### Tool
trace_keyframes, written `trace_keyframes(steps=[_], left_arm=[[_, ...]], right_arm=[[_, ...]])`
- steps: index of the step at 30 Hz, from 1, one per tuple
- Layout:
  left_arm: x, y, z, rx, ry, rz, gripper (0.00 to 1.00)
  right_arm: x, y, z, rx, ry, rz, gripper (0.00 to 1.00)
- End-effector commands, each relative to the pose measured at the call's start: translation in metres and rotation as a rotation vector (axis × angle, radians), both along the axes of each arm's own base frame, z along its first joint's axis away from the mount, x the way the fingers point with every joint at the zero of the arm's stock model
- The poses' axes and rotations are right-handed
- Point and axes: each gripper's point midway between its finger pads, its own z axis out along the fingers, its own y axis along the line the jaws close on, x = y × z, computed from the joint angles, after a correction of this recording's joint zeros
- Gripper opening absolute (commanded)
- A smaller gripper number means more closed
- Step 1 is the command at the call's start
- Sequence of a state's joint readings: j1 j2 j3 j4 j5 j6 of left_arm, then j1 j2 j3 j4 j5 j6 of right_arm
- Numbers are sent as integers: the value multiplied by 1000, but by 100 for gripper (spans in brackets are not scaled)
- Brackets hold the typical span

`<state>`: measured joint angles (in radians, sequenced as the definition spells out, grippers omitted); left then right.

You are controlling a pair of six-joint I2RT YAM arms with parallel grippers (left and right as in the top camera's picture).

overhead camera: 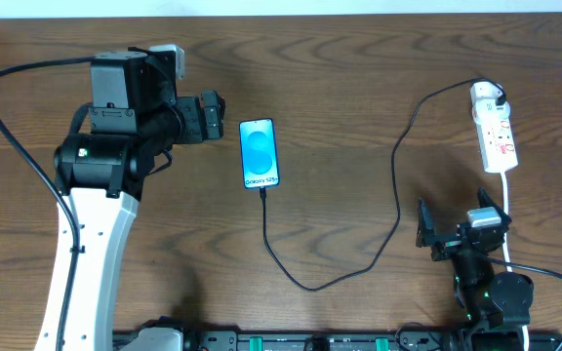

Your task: Plug charger to phone and switch on socket

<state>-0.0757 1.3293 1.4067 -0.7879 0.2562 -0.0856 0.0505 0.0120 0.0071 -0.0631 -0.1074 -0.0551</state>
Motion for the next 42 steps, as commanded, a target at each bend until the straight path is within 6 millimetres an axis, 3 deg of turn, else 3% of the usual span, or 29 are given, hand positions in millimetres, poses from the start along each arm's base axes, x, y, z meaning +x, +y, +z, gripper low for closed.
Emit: trace_keyframes(steps=[1, 26, 37, 42], left_arm=[[0, 2, 3, -1, -6, 9, 95], [-5, 3, 2, 1, 8, 11, 95], [-21, 19, 33, 108, -209, 21, 95], [-29, 19, 36, 168, -352, -24, 95]], right_arm=[[0, -2, 0, 13, 1, -13, 99], [0, -2, 0, 13, 2, -13, 99], [0, -2, 0, 13, 2, -13, 99], [0, -2, 0, 13, 2, -13, 99]])
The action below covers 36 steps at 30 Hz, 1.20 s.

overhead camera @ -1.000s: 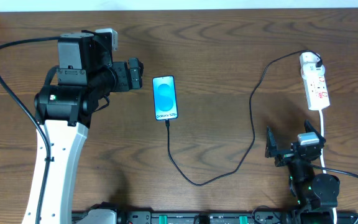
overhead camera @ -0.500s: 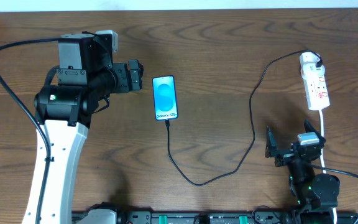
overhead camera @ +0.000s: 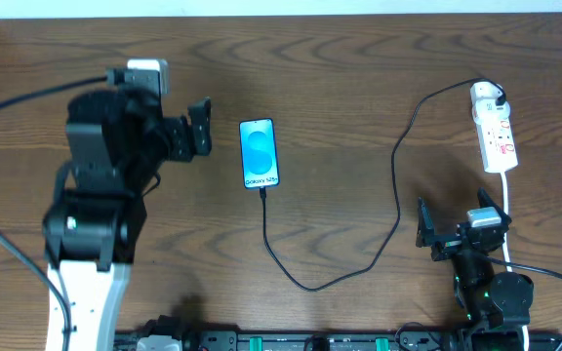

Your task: Plug charger to phone and switch on socket

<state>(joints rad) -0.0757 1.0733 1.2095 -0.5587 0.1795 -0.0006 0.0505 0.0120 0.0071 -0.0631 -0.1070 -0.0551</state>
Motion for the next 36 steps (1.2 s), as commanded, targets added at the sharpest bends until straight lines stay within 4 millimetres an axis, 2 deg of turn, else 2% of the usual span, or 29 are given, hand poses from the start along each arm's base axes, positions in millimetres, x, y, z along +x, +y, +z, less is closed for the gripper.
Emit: trace_keyframes(steps=[1, 7, 12, 17, 27, 36], left_arm=[[-9, 5, -10, 97, -72, -31, 95], [-24, 11, -28, 139, -224, -27, 95], [-40, 25, -50, 143, -314, 22, 95], [-57, 30, -72, 166, -380, 36, 95], [-80, 36, -104, 184, -428, 72, 95], [-89, 38, -127, 187, -468, 88, 95]], right_arm=[[0, -2, 0, 13, 2, -13, 99], [0, -2, 0, 13, 2, -12, 99], [0, -2, 0, 13, 2, -12, 99], [0, -2, 0, 13, 2, -13, 99], [0, -2, 0, 13, 2, -12, 99], [0, -2, 0, 13, 2, -12, 99]])
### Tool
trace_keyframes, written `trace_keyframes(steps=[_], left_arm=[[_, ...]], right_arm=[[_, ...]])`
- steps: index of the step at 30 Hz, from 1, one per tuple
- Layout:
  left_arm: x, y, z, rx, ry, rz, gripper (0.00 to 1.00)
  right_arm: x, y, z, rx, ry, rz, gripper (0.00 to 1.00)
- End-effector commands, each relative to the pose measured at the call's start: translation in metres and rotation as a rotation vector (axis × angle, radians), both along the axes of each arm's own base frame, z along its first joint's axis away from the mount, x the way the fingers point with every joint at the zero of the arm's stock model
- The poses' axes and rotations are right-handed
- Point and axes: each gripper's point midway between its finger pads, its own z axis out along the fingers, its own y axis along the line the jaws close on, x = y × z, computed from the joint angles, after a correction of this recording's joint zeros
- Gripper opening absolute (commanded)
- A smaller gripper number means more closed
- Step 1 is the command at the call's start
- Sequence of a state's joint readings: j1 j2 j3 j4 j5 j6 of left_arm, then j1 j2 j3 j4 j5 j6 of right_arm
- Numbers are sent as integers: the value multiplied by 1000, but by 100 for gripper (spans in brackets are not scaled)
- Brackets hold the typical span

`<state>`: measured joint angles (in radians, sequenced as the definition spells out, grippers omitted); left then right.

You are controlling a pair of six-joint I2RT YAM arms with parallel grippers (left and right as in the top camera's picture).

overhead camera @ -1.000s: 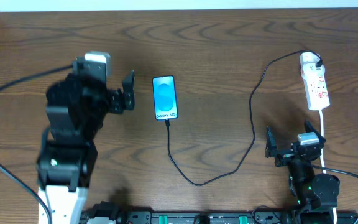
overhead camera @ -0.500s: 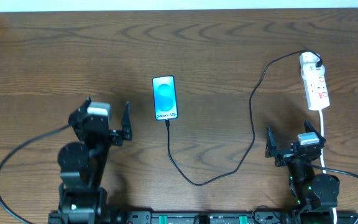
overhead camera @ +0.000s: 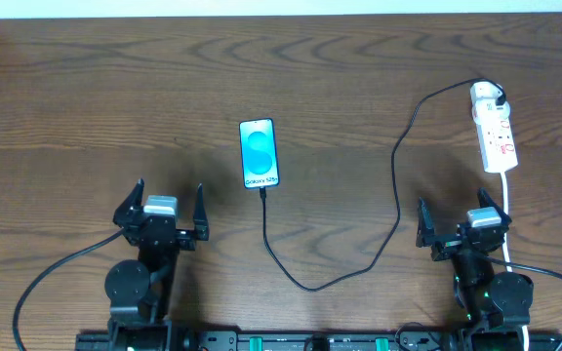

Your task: Plug charger to phone and switch on socket

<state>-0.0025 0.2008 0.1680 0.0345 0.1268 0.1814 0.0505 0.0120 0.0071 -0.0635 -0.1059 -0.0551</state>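
Observation:
A phone [overhead camera: 260,153] lies face up mid-table with its blue screen lit. A black charger cable [overhead camera: 305,283] runs from its near end in a loop across the table up to a plug in the white socket strip [overhead camera: 494,136] at the far right. My left gripper [overhead camera: 170,206] is open near the front left, well short of the phone, with nothing between its fingers. My right gripper [overhead camera: 450,219] is open at the front right, below the socket strip, also holding nothing.
The socket strip's own white cord [overhead camera: 508,210] runs down past my right arm toward the table's front edge. A black cable from the left arm curls on the table at the front left. The table's far edge meets a white wall.
My left arm has drawn back from beside the phone to the front left of the table. Its gripper is open there. Phone, cable and right arm are unchanged.
My left gripper was close to the phone's left side, with the cable joined to the phone's near end. It then stood a little further left of the phone. Now it rests at the front left. The right arm never moved.

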Motion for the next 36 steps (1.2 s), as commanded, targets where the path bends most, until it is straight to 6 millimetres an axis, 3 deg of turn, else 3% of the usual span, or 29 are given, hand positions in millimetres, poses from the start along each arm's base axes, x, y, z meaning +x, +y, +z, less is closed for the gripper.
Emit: trace_keyframes(steps=[1, 13, 22, 27, 36], left_arm=[[-2, 4, -8, 11, -24, 19, 95], [-5, 4, -36, 11, -31, 20, 95], [-7, 5, -38, 11, -25, 28, 95], [-9, 5, -59, 11, 63, 27, 95], [-9, 5, -59, 7, 62, 27, 95]], right_arm=[[0, -2, 0, 13, 1, -11, 99], [0, -2, 0, 13, 1, -11, 99], [0, -2, 0, 13, 1, -11, 99], [0, -2, 0, 13, 1, -12, 99], [0, -2, 0, 13, 1, -12, 99]])
